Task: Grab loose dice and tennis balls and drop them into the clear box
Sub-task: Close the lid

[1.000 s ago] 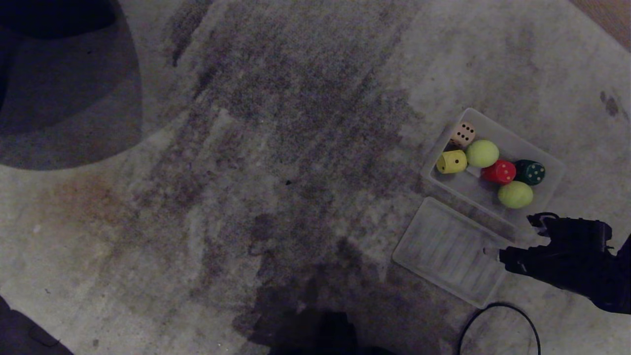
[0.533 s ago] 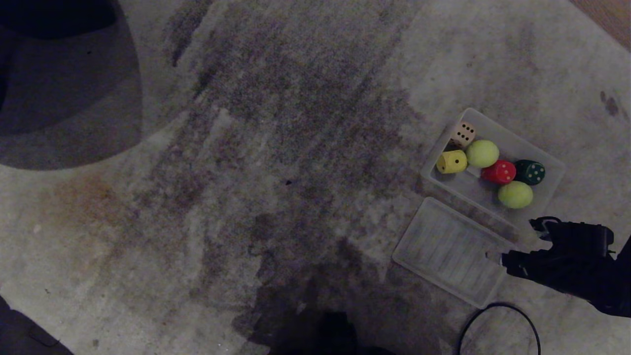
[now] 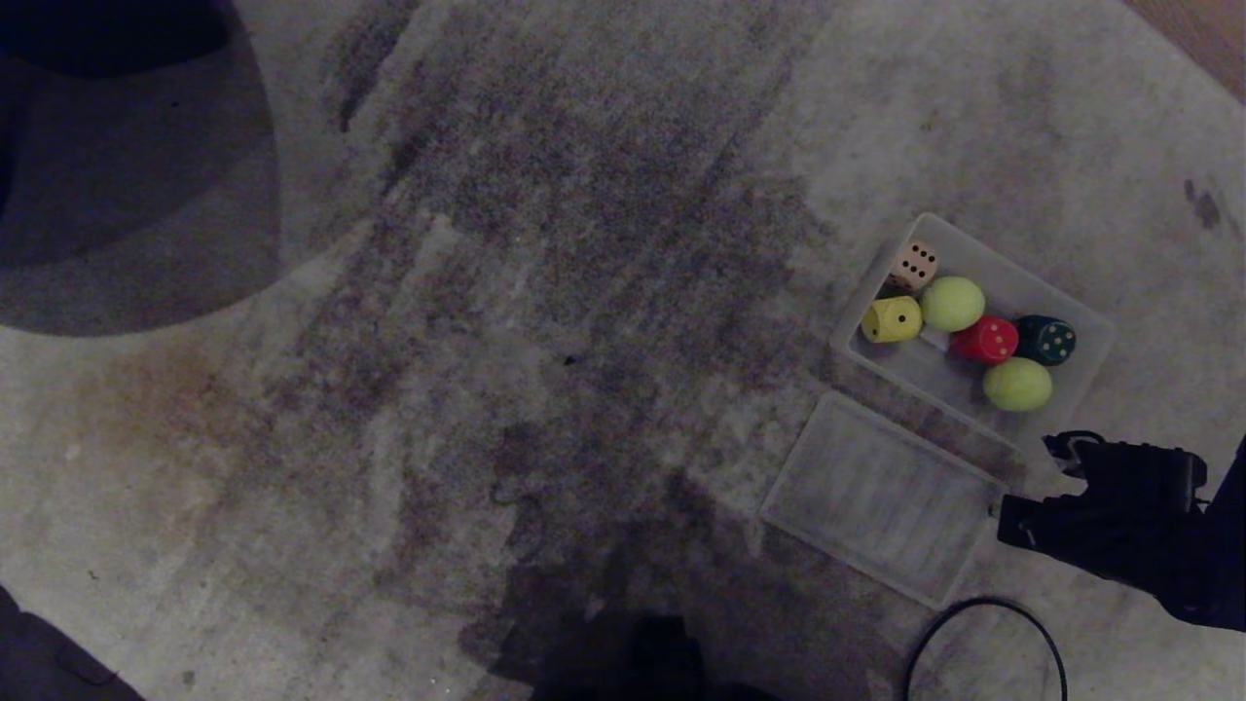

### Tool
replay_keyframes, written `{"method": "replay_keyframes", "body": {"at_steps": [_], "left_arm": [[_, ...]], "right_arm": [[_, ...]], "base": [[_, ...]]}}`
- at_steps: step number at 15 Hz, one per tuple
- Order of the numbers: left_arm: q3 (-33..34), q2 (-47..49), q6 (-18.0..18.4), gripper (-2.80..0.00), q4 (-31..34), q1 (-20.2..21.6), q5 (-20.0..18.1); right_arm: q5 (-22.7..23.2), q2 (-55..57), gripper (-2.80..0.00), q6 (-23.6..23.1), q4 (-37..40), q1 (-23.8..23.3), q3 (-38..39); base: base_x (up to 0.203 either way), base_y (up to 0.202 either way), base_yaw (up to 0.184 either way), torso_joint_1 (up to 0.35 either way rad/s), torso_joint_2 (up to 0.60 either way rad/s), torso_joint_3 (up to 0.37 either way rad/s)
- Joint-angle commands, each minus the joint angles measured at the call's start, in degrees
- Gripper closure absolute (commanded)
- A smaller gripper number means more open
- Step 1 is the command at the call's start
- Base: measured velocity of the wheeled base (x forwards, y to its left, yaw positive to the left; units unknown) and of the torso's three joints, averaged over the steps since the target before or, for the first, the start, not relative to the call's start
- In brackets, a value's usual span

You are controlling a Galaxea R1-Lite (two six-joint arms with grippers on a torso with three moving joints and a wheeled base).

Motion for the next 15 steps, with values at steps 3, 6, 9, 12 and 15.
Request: {"method": "replay_keyframes", "body": {"at_steps": [3,6,9,12,15], "left_arm": [[0.09,0.06,-0.06,0.0,-0.06,0.0,0.03],[0.09,0.06,-0.06,0.0,-0.06,0.0,0.03],[0.09,0.06,-0.06,0.0,0.0,0.0,0.03],[0.09,0.06,-0.06,0.0,-0.06,0.0,0.03],[0.09,0.06,-0.06,0.0,-0.01,0.0,0.03]], "right_arm": [[0.11,0.47,0.0,3.98,-3.03,1.28,-3.6],[0.2,-0.55,0.0,5.02,-3.06,1.57,-4.12],[0.2,-0.73,0.0,4.9,-3.06,1.74,-5.06],[0.33,-1.34,-2.8,4.85,-3.01,1.75,-4.87],[2.98,-1.51,-2.8,5.17,-4.42,1.75,-4.98]], "base": [[0.0,0.0,0.0,0.0,0.0,0.0],[0.0,0.0,0.0,0.0,0.0,0.0],[0.0,0.0,0.0,0.0,0.0,0.0],[0.0,0.0,0.0,0.0,0.0,0.0],[0.0,0.0,0.0,0.0,0.0,0.0]]}}
